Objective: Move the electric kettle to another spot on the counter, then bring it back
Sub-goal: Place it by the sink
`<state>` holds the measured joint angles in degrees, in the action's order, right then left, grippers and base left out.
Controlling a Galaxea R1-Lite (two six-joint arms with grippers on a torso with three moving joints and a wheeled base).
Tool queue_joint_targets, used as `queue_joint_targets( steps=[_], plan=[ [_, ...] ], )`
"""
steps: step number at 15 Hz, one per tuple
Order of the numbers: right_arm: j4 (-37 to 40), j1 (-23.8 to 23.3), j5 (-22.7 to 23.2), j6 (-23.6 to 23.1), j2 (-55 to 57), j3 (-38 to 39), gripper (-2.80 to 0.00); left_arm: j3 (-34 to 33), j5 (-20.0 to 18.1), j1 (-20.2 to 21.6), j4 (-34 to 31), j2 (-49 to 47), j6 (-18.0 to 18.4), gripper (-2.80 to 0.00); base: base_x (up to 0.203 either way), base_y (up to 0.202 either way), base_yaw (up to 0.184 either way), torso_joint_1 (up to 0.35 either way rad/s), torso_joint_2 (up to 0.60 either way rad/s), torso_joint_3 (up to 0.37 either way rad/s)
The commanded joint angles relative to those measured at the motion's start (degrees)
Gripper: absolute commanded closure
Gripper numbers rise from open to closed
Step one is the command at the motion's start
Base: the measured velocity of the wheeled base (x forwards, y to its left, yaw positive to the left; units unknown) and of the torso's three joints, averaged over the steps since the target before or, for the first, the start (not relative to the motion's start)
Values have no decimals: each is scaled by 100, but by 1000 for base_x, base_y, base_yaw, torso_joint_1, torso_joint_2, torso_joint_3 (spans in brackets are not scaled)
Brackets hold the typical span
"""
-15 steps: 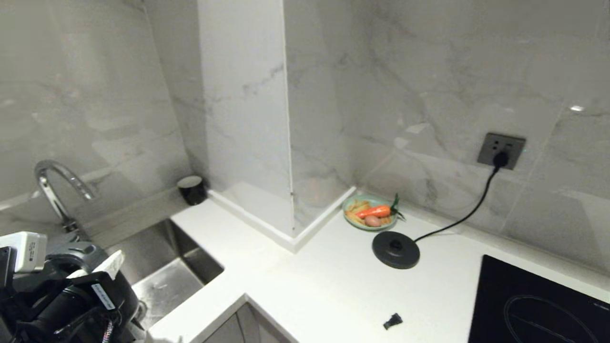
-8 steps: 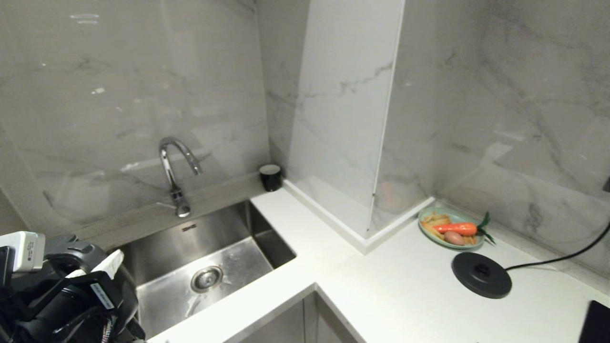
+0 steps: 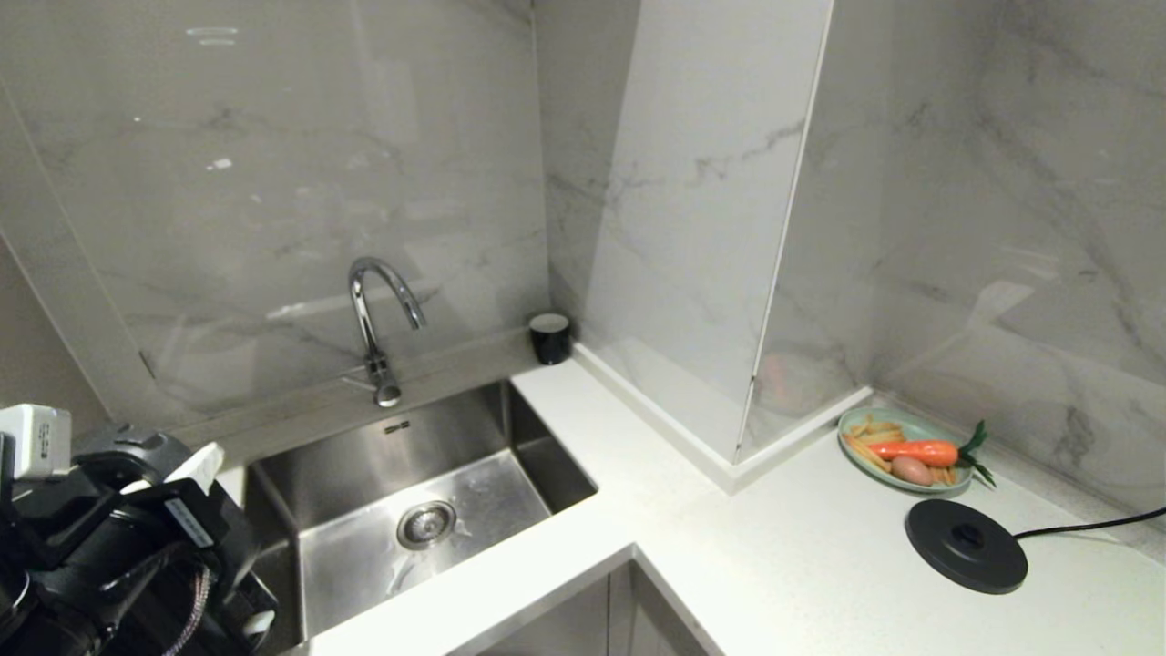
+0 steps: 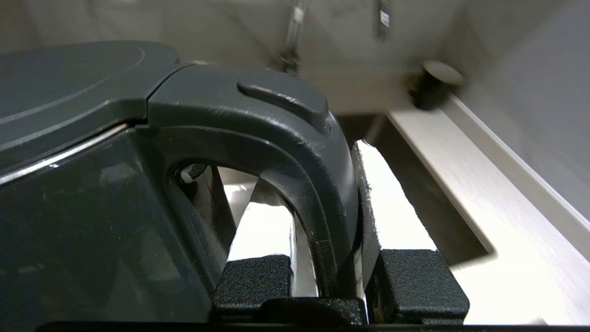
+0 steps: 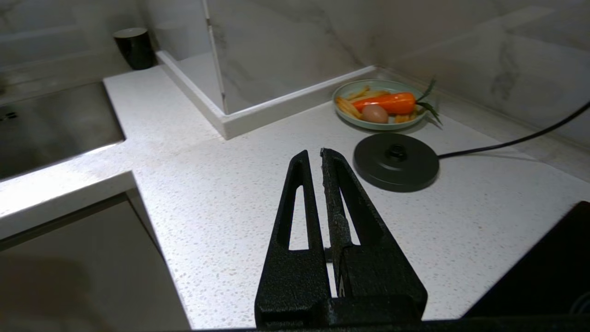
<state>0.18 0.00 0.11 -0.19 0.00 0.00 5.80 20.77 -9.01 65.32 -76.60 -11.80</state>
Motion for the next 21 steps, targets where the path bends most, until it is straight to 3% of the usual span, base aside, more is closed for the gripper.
queue_joint_targets(
  steps=[1,5,9,15,21],
  plan=[
    [-1,0,-2,2,0,0,0,480,-27,634,44,-614,111,0,0,0,0,0,0,0],
    [-1,0,-2,2,0,0,0,1280,-526,1343,68,-1488,311,0,0,0,0,0,0,0],
    [-1,0,-2,2,0,0,0,1782,-570,1427,366,-2428,345,0,0,0,0,0,0,0],
    [-1,0,-2,2,0,0,0,2078,-552,1881,2144,-4391,934,0,0,0,0,0,0,0],
    [-1,0,5,2,0,0,0,2145,-586,2149,2235,-4670,987,0,0,0,0,0,0,0]
  ],
)
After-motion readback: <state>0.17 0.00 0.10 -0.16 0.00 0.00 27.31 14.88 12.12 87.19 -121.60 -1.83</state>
